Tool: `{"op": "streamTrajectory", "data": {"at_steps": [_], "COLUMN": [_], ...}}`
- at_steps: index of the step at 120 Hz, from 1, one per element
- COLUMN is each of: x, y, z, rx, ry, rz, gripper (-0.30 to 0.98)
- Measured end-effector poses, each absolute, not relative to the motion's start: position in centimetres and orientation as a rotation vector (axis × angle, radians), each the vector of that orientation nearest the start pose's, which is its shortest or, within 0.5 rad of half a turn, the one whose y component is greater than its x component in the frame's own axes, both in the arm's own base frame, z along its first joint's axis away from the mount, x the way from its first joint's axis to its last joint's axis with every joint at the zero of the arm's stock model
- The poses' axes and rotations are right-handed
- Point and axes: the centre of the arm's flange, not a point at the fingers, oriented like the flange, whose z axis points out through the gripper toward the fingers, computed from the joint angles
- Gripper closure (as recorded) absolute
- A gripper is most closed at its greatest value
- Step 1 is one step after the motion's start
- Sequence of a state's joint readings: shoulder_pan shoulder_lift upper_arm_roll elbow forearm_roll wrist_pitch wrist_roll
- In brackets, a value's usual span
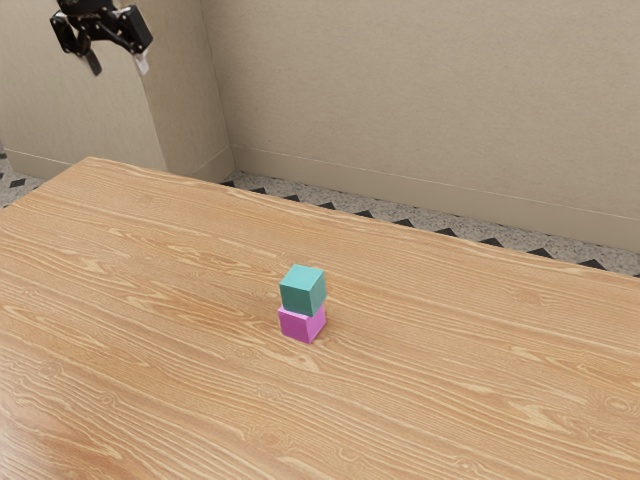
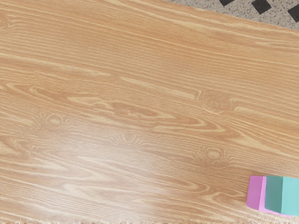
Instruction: Pick up the blue block with one arm, and put the blue block on the table with one arm
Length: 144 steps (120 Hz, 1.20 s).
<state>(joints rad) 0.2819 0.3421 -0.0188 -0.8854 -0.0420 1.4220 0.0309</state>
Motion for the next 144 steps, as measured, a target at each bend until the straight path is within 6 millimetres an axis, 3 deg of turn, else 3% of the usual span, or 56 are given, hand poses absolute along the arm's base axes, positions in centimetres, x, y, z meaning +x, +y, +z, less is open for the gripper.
{"op": "streamTrajectory", "data": {"at_steps": [24, 29, 34, 36, 40, 44, 48, 54, 67, 70, 75, 94, 104, 122, 128, 144], "x": [60.0, 58.8, 54.3, 53.1, 52.1, 52.5, 53.7, 56.8, 65.7, 66.9, 67.8, 69.0, 69.3, 65.7, 65.2, 61.8], "y": [16.1, 15.6, 13.5, 12.3, 10.1, 8.3, 7.1, 7.1, 9.2, 9.5, 10.1, 8.5, 4.0, -3.6, -4.5, -6.2], "z": [72.2, 74.4, 80.8, 82.4, 83.9, 83.9, 82.8, 79.2, 64.0, 61.5, 59.1, 56.3, 54.1, 50.8, 50.2, 48.1], "rx": [-3.133, -3.121, -3.075, -3.061, -3.049, -3.052, -3.058, -3.064, -3.101, -3.103, -3.101, -3.035, -3.042, -3.032, -3.044, -3.127], "ry": [-0.334, -0.323, -0.29, -0.262, -0.204, -0.148, -0.108, -0.091, -0.097, -0.096, -0.102, -0.097, 0.002, 0.146, 0.151, 0.197], "rz": [-0.29, -0.343, -0.503, -0.545, -0.584, -0.582, -0.554, -0.461, -0.103, -0.057, -0.014, 0.021, 0.061, 0.097, 0.072, 0.049], "gripper": [0.02, 0.02, 0.02, 0.02, 0.02, 0.02, 0.02, 0.02, 0.02, 0.02, 0.02, 0.02, 0.02, 0.02, 0.02, 0.02]}}
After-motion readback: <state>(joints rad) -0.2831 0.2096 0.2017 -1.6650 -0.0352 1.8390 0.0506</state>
